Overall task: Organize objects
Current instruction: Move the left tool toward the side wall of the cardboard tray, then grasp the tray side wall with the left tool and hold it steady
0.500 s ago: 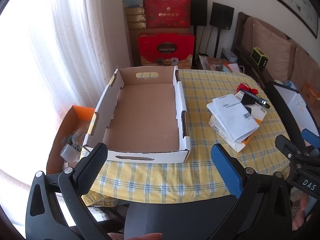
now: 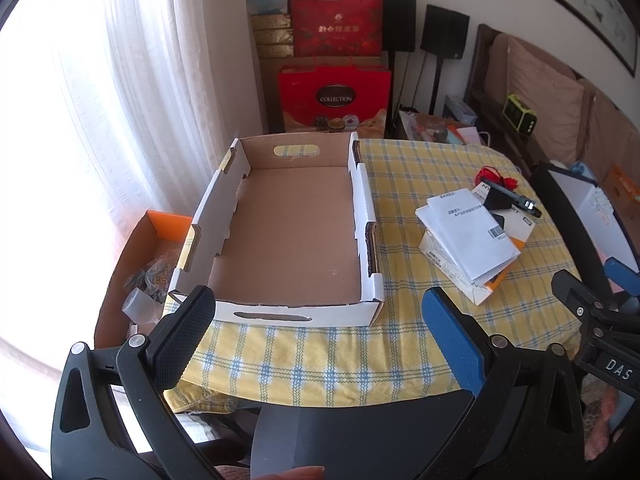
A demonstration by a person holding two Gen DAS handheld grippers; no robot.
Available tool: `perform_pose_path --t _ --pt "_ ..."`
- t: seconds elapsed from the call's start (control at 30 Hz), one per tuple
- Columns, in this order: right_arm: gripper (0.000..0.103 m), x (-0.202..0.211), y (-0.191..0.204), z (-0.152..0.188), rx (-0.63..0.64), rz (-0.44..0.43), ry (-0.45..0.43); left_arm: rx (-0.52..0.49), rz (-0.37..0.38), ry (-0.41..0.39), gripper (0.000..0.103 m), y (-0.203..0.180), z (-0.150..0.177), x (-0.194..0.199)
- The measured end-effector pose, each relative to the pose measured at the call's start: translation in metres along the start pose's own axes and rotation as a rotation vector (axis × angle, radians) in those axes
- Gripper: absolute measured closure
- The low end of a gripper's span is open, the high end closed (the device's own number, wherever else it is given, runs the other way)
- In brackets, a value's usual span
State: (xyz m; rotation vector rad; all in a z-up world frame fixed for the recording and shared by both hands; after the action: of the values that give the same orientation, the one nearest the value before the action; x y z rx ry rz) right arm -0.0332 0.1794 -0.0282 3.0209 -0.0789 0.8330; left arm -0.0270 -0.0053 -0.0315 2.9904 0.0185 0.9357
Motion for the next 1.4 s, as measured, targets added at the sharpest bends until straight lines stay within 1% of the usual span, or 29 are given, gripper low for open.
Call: perform_pose_path --t 0.33,0.53,0.63,0.8,0.9,0.97,1.03,1.17,1.23,1.3,1.37,1.4 --pt "0.0 -0.001 -0.001 -0.001 0.002 -0.001 -0.001 -0.006 -0.012 0.005 0.0 0.003 -0.002 -0.002" --pt "0.0 -0.005 0.001 -0.004 0.008 -0.01 0.004 -0.004 -0.014 0.012 0.0 0.012 -0.005 -0.011" --pt "0.0 -0.008 0.002 -0.004 0.005 -0.02 0.008 0.004 -0.018 0.02 0.0 0.024 -0.007 -0.019" --pt "0.0 -0.012 0.001 -0.006 -0.003 -0.036 0.008 0.034 -0.054 0.02 0.0 0.054 -0.013 -0.034" --pt "0.0 -0.016 -0.002 -0.008 -0.015 -0.053 0.012 0.043 -0.085 0.021 0.0 0.074 -0.015 -0.047" --pt "0.0 -0.018 -0.003 -0.01 -0.016 -0.054 0.014 0.043 -0.114 0.034 0.0 0.086 -0.015 -0.058" --pt "0.0 -0.021 -0.005 -0.012 -0.015 -0.053 0.015 0.052 -0.128 0.045 0.0 0.098 -0.014 -0.068" --pt "0.0 -0.026 -0.01 -0.016 -0.018 -0.052 0.014 0.081 -0.136 0.072 0.006 0.122 -0.01 -0.087" --pt "0.0 -0.029 -0.015 -0.018 -0.02 -0.046 0.016 0.097 -0.13 0.093 0.007 0.131 -0.007 -0.097" --pt "0.0 -0.033 -0.021 -0.021 -0.024 -0.035 0.016 0.103 -0.116 0.108 0.011 0.136 -0.003 -0.105" --pt "0.0 -0.037 -0.027 -0.023 -0.027 -0.027 0.012 0.094 -0.118 0.125 0.012 0.137 0.002 -0.113" --pt "0.0 -0.038 -0.029 -0.024 -0.03 -0.026 0.011 0.092 -0.115 0.133 0.016 0.137 0.004 -0.116"
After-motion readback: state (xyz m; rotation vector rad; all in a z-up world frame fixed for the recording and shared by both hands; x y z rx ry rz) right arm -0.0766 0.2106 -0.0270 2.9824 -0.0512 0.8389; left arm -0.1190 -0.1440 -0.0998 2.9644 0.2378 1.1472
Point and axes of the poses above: each gripper's, at about its wrist camera, not at the fingertips, and x roughly against the way its jaws point, y to its left, z to its underside, the point moved 4 cm from there along -x, roughly the way its jaws point, and after that the axes turned 14 degrees about -y, right-handed, at the moved point
